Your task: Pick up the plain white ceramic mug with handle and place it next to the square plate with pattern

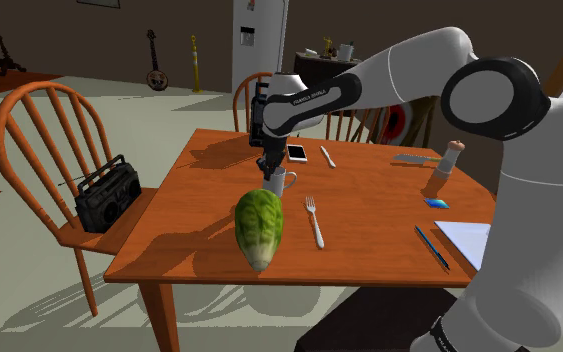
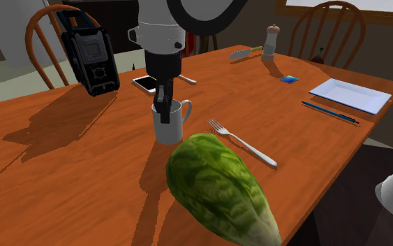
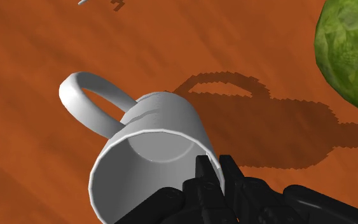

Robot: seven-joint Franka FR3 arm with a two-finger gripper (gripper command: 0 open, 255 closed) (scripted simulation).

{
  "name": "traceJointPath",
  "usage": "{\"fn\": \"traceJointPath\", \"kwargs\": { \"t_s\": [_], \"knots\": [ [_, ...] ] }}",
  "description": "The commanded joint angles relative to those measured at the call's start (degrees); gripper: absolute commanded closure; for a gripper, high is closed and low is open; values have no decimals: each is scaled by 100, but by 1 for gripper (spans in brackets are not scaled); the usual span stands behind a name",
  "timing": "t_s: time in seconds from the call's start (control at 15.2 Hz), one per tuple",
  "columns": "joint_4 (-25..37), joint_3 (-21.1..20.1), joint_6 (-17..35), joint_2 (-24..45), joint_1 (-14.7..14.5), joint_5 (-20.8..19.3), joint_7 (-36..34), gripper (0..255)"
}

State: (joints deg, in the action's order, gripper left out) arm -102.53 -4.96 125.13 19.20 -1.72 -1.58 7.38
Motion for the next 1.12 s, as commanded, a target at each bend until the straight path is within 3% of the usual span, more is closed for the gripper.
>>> {"fn": "traceJointPath", "kwargs": {
  "t_s": [0.0,0.2,1.06],
  "knots": [
    [-1,1,-1,2,1,0,0,255],
    [-2,1,0,2,1,0,0,255],
    [556,-13,-887,-328,8,38,22,255]
  ]
}}
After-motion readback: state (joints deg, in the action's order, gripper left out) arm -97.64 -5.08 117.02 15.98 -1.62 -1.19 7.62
